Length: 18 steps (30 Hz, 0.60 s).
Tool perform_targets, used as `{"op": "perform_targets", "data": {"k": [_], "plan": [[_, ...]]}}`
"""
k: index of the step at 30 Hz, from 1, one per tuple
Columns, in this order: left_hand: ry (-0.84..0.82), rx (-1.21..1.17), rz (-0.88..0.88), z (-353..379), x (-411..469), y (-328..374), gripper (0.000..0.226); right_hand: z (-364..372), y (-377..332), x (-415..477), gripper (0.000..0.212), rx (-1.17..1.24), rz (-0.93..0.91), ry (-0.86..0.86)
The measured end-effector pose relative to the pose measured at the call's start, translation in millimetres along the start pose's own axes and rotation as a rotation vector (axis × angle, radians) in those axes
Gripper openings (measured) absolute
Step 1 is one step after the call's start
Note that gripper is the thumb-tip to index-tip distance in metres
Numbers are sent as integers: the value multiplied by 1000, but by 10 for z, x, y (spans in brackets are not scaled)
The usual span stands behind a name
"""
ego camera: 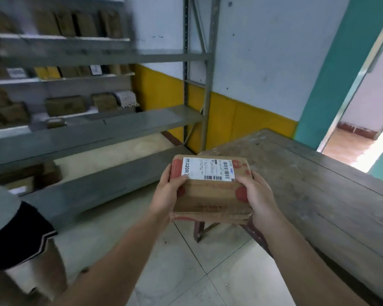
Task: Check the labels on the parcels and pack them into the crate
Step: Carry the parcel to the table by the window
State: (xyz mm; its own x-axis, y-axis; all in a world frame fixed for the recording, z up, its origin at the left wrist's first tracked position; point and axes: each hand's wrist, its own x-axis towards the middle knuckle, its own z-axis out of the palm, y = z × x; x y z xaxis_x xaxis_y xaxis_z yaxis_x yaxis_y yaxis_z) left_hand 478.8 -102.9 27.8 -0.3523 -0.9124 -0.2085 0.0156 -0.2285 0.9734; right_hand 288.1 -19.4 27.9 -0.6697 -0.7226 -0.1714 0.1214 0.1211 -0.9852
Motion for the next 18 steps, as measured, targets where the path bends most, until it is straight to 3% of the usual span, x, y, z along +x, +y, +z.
{"op": "perform_targets", "data": {"k": [6, 12, 18], "plan": [[155, -31, 52, -1054, -452, 81, 64, 970, -36, -608, 44, -59, -45, -153], [267, -80, 61, -2074, -966, 75, 61, 1809, 81, -1253, 30, -97, -96, -263], [471, -149, 55, -2886, -1432, -52, 62, 2516, 173, -1825, 30, -117, -100, -416]]}}
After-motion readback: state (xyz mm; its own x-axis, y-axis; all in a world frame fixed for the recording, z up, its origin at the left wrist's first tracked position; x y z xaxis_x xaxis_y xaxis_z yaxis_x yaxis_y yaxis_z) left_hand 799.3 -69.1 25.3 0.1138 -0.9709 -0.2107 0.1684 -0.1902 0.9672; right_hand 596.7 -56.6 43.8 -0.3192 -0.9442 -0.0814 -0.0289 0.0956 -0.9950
